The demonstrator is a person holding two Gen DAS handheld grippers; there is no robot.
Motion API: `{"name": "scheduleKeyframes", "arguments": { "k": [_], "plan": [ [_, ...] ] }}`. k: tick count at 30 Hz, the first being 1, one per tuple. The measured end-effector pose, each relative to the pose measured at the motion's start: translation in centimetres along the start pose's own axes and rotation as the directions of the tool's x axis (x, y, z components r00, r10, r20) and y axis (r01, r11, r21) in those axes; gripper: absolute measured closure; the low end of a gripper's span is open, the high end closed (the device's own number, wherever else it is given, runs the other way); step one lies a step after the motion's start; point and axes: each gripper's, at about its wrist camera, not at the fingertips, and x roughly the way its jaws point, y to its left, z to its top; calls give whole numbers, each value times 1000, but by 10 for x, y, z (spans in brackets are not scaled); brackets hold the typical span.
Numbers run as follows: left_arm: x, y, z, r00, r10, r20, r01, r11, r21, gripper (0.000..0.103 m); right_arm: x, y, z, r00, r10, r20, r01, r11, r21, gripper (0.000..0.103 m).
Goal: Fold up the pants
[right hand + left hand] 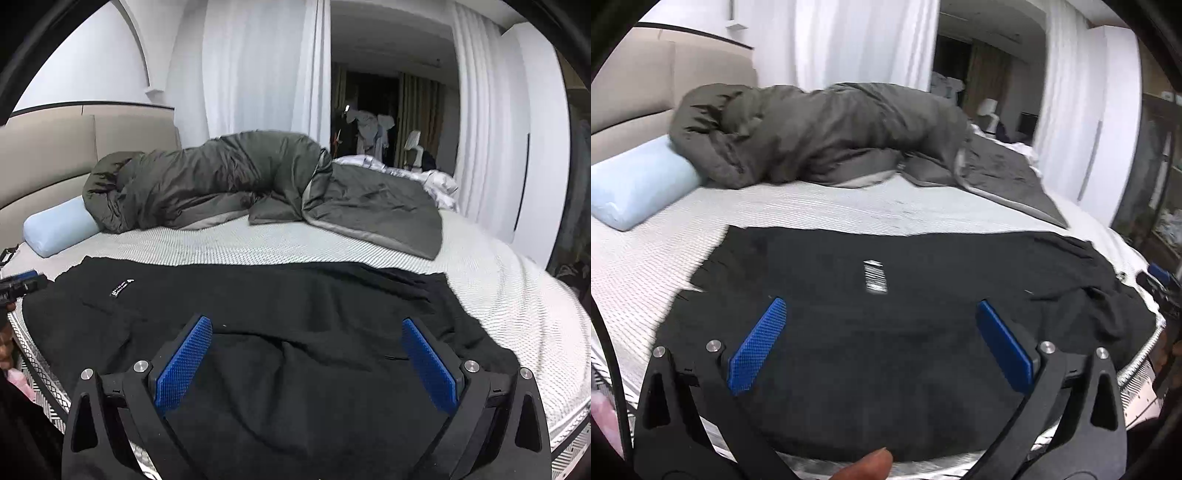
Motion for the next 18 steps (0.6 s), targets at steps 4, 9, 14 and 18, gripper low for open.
{"name": "scheduleKeyframes", "arguments": {
  "k": [4,9,14,18],
  "plan": [
    [11,47,22,997,63,-37,-65,997,-49,0,20,3,-12,998,50,-25,-50,999,23,0],
    [44,94,39,981,138,-134,-140,990,-8,2,30,16,-31,994,62,-88,-61,998,13,0],
    [87,136,48,952,145,-271,-162,986,-41,14,38,41,-44,993,43,-112,-54,993,-102,0],
    [127,180,53,906,165,-390,-217,972,-93,22,43,47,-49,992,31,-125,-48,990,-131,0]
  ]
}}
